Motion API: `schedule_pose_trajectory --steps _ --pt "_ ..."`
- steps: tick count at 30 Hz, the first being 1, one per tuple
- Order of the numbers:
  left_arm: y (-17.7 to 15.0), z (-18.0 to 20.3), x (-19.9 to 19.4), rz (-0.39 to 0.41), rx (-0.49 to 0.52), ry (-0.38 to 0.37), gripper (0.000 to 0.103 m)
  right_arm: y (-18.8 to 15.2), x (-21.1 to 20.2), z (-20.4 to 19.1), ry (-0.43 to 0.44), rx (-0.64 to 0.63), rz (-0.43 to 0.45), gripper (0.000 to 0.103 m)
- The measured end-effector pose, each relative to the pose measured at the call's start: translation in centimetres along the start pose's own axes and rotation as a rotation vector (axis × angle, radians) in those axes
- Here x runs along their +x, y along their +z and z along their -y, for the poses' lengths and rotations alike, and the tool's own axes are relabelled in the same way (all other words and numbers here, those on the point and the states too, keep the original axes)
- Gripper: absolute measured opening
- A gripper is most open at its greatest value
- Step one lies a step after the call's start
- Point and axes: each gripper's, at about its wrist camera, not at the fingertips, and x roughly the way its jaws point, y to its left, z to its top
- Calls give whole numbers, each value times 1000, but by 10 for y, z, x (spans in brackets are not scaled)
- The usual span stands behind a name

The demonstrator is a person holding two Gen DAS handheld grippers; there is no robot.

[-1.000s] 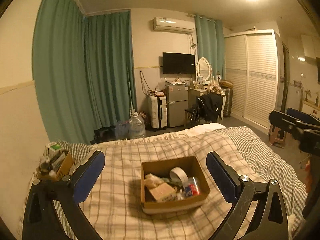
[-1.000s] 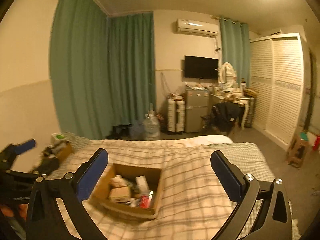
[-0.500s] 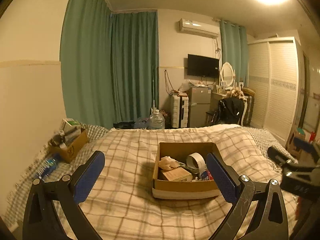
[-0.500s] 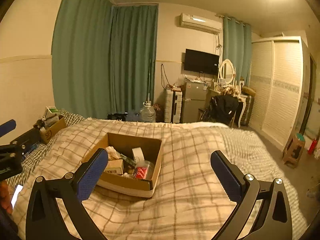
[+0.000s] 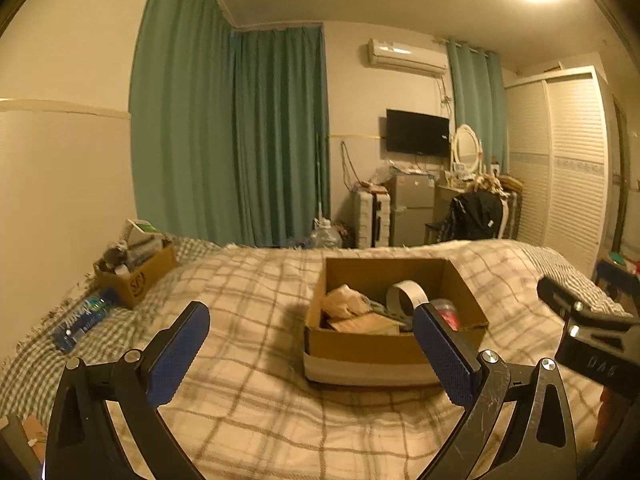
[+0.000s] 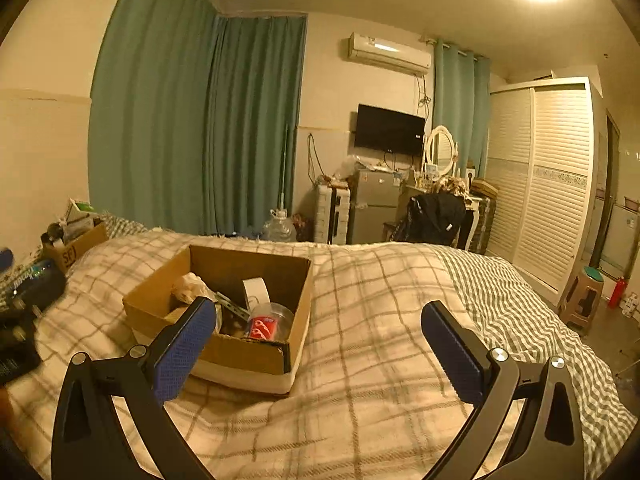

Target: Organize objects

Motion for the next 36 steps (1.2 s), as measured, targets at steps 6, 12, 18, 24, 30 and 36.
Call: schedule_pose_trajectory --steps 6,12,18,24,30,36 --pt "-5 -3 6 -34 -17 -1 103 0 0 0 -7 1 -6 103" --pt "-9 -4 13 -71 -27 -11 103 -3 3 -6 -9 -28 -15 103" --pt "-9 -3 13 -79 -28 -19 103 -4 5 -6 -10 -26 -23 103" --pt "-10 0 12 -81 -20 -20 103 -5 5 -7 -9 -26 -25 103" --pt "-10 0 11 -80 -17 -15 103 -5 6 -7 -9 -34 -26 103" --pt "-10 -1 12 -83 -22 -12 103 -5 7 -7 -8 -37 -30 103"
